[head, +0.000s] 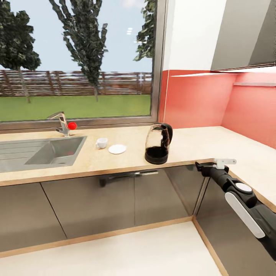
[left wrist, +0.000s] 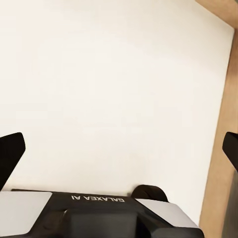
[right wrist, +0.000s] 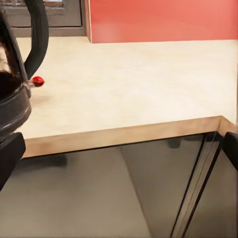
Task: Set up a coffee station on the kitchen countertop: keep the coffee maker on the countertop, move the bottle of coffee from the kitchen shelf to the counter next to the coffee maker, place a paper coffee filter on top of the coffee maker, put the saucer next to the coffee maker with the coffee cup on the saucer, and place the electric kettle next to the coffee maker.
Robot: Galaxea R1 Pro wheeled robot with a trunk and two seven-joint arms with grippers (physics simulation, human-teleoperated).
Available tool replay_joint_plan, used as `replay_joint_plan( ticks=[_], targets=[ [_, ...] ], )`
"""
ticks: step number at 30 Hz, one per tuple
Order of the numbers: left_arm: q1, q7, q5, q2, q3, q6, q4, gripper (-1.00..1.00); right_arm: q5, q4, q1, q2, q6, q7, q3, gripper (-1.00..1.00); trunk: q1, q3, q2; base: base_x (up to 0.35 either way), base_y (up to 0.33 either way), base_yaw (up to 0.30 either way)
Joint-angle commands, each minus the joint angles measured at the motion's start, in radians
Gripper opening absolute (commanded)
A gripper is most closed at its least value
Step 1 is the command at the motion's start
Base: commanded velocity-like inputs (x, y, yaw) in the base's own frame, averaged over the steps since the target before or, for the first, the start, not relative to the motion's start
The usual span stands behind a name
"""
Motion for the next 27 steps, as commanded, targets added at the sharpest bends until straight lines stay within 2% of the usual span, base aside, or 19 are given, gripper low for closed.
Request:
replay_joint_plan(
  ticks=[1,9,17,18,24,27],
  targets=[
    [-0.001,-0.003,0.008,0.000,-0.009,-0.002,0.001,1.00,-0.010,-0.001,-0.001,-0.001,0.001,-0.010,0.004,1.00,0.000,-0.001,-0.001,0.000,-0.120,0.000],
    [-0.001,-0.003,0.008,0.001,-0.003,-0.001,0.001,1.00,-0.010,-0.003,-0.001,-0.001,0.003,-0.009,0.001,1.00,0.000,-0.001,-0.001,0.000,-0.022,0.000],
    [0.021,-0.007,0.009,0.017,0.025,-0.001,0.002,1.00,-0.010,-0.003,-0.001,-0.001,0.002,-0.009,0.001,1.00,0.000,-0.001,-0.001,0.000,0.000,0.000],
    [0.028,-0.008,0.009,0.019,0.034,-0.001,0.002,1.00,-0.010,-0.003,-0.001,-0.001,0.002,-0.009,0.001,1.00,0.000,-0.001,-0.001,0.000,0.000,0.000],
    [0.073,-0.013,0.009,0.030,0.154,-0.002,0.002,1.00,-0.010,-0.003,-0.001,-0.001,0.002,-0.009,0.001,1.00,0.000,-0.001,-0.001,0.000,0.000,0.007],
    [0.085,-0.013,0.008,0.032,0.180,-0.002,0.002,1.00,-0.010,-0.003,-0.001,-0.001,0.002,-0.009,0.000,1.00,0.000,-0.001,-0.001,0.000,0.000,0.111]
  ],
)
